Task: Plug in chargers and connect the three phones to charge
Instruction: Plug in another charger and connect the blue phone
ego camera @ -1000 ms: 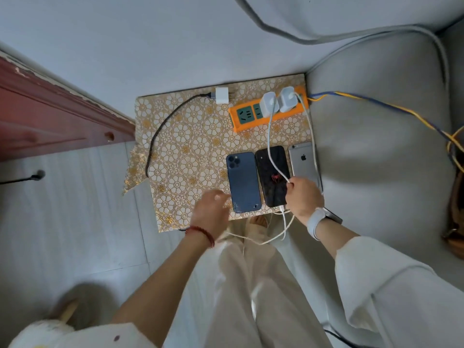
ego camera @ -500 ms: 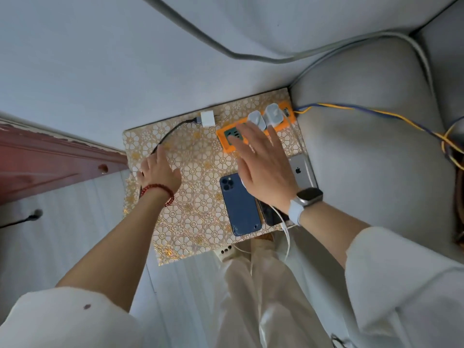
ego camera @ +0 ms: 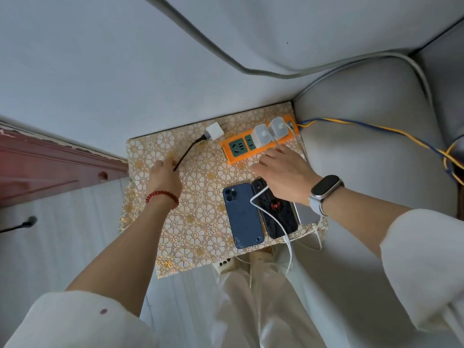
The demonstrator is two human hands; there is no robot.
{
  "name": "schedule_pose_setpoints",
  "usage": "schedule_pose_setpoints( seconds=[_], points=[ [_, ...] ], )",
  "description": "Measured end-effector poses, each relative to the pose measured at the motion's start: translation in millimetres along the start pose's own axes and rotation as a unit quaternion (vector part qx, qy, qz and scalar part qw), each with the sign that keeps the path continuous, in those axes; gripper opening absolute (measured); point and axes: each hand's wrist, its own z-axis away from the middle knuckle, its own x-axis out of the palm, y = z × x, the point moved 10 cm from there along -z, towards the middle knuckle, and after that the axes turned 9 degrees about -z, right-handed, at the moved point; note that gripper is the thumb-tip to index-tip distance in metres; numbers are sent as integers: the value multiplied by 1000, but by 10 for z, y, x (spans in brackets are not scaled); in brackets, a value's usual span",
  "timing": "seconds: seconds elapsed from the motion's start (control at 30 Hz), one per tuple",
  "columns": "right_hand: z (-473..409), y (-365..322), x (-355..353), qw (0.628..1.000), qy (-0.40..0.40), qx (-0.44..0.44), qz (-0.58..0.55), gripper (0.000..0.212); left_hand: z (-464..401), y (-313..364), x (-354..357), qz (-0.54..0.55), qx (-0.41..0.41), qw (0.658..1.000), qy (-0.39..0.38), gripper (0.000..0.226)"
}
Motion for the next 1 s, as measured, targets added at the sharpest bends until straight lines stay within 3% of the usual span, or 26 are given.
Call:
schedule_pose_setpoints(
  seconds=[0.13, 0.23, 0.43, 0.5, 0.63, 0.83, 1.0],
  points=[
    [-77, 132, -182, 992, 54, 64, -90, 44, 292, 243, -218, 113, 88, 988, 61, 24],
    [-207, 174, -231, 989, 58, 83, -111, 60, 520, 385, -414, 175, 127, 974, 65, 20],
    [-469, -39, -252, 973, -8, -14, -231, 74, 771, 657, -787, 219, 175, 957, 74, 19],
    [-493, -73, -229, 954, -31, -8, -298, 66, 816, 733, -855, 235, 172, 953, 81, 20],
    [-463, -12, -224, 933, -26, 7, -358, 25, 878, 798, -947, 254, 137, 951, 112, 20],
    [-562, 348, -426, 935, 67, 25, -346, 19, 851, 856, -941, 210, 94, 960, 157, 14],
    [-628, 546, -500, 930, 105, 39, -351, 21, 732, 656, -733, 188, 40, 974, 119, 16]
  ],
)
